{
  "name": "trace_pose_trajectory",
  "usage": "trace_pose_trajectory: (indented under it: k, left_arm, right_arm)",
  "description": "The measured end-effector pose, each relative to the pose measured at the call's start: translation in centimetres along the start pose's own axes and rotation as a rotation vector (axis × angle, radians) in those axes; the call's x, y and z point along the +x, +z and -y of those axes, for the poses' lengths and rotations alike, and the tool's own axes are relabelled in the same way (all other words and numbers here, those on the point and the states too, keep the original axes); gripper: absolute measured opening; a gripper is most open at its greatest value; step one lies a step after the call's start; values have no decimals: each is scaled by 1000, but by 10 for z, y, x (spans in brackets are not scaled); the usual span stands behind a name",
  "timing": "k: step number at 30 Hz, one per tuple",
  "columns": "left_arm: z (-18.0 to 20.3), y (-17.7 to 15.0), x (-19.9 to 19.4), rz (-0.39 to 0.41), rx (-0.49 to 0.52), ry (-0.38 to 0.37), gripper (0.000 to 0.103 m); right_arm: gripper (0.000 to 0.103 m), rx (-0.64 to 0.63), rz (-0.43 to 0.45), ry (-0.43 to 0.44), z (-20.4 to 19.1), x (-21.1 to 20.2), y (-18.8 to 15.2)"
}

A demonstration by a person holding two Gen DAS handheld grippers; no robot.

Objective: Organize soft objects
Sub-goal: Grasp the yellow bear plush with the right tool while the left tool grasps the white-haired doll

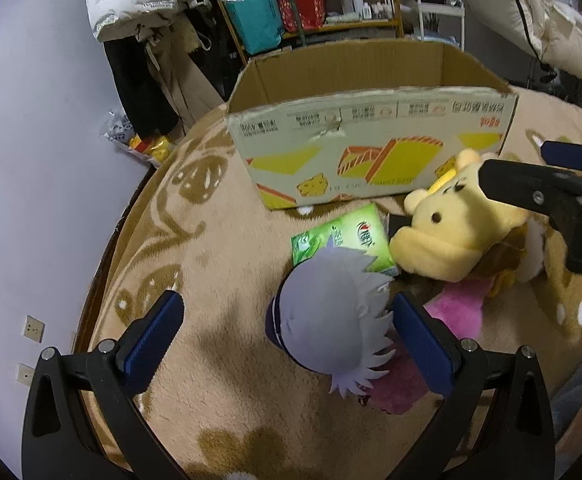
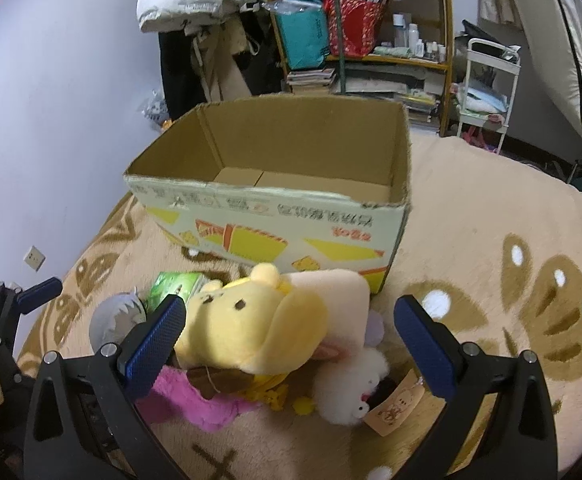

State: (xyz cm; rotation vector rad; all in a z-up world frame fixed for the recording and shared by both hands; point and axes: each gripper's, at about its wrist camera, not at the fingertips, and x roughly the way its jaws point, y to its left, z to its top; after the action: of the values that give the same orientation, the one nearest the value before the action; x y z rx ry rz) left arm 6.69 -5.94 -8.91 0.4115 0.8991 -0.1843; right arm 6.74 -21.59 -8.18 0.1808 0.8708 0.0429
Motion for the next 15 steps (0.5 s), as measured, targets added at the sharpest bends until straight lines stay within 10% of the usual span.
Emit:
trace_pose_trajectory:
  k: [15]
  left_arm:
    - [-10,-2,10,-37,-63,-46,99]
  right_arm:
    - [100,-89,-74,-44,-27,20,-14]
